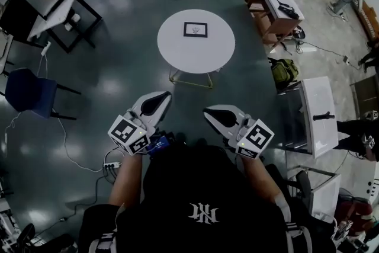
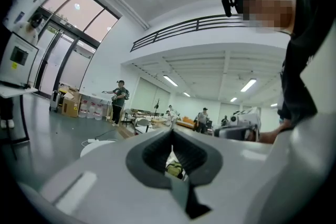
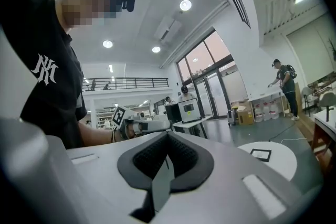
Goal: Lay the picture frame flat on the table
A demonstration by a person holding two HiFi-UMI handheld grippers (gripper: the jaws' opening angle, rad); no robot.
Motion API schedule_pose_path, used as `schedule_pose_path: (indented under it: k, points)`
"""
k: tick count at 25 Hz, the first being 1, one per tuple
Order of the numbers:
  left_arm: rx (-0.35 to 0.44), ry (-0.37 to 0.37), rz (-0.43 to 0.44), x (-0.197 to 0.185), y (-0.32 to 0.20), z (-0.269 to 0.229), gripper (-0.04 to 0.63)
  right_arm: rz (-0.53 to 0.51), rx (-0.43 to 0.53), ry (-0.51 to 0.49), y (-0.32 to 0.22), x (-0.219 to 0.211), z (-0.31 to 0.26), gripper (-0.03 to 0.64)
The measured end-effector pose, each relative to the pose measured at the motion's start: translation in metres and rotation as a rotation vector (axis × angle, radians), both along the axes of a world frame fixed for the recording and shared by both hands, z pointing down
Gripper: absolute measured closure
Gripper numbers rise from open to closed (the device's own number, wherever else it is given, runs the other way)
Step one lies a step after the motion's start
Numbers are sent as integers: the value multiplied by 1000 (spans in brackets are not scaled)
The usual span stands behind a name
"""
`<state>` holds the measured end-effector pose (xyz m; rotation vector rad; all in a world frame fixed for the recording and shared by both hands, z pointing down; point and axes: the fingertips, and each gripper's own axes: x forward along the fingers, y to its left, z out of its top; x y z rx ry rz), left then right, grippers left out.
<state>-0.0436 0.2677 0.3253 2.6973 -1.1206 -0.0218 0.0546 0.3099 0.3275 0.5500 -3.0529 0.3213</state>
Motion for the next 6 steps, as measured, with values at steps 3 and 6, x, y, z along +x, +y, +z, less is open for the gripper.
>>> schedule_pose_path:
  k: [3,6]
  points:
    - [5,0,-3,11,2,1,592,9,-2,7,3,15,5,618]
    - [2,-3,-1,32,6,7,592,13,0,13,4,36,12,618]
